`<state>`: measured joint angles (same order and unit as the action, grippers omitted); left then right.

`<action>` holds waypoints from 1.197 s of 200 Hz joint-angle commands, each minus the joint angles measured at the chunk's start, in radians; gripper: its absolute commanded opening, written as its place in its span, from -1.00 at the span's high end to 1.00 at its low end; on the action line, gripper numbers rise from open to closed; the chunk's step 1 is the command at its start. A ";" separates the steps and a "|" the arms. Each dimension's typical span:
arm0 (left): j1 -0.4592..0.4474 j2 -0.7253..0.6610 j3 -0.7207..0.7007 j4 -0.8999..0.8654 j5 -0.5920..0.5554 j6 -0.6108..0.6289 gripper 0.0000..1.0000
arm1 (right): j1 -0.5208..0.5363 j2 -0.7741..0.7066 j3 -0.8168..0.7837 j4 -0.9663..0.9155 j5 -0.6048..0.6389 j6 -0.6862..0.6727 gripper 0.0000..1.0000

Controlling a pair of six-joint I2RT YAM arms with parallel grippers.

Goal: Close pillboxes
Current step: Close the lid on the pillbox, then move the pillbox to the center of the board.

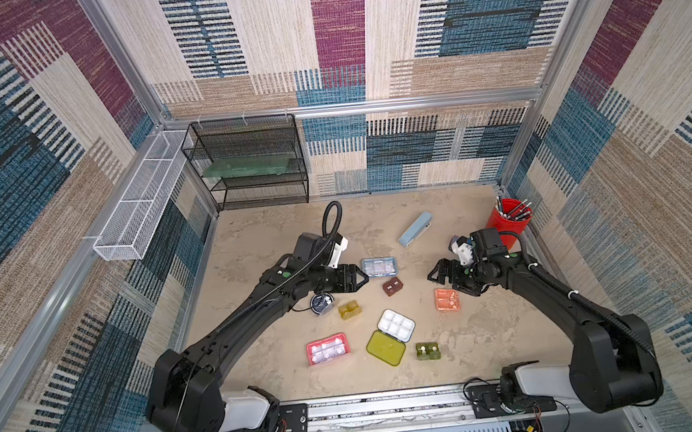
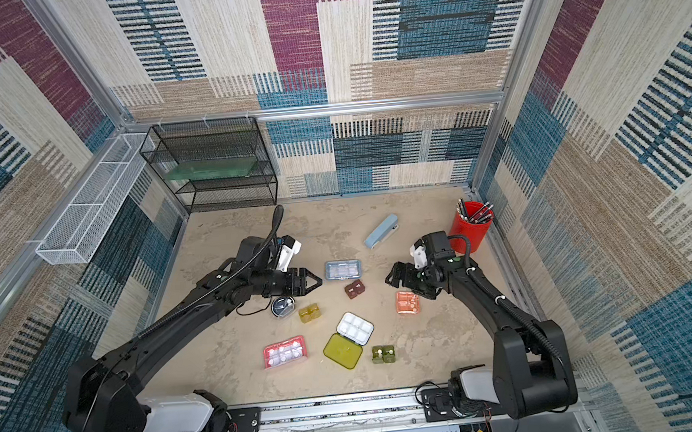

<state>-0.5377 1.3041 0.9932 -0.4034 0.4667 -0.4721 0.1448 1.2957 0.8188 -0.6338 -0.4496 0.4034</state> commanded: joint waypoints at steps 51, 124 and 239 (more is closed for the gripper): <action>0.002 -0.156 -0.159 -0.032 -0.029 -0.072 -0.43 | 0.133 -0.116 -0.054 -0.053 0.019 0.081 -0.90; 0.001 -0.256 -0.243 -0.078 -0.059 -0.126 -0.44 | 0.295 -0.054 -0.069 0.023 0.000 0.137 -0.90; 0.053 -0.210 -0.153 -0.355 -0.295 -0.125 -0.48 | 0.383 0.168 0.168 0.011 0.031 0.047 -0.90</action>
<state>-0.4965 1.0698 0.8215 -0.6964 0.2047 -0.6121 0.5285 1.4414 0.9482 -0.6159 -0.4355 0.4915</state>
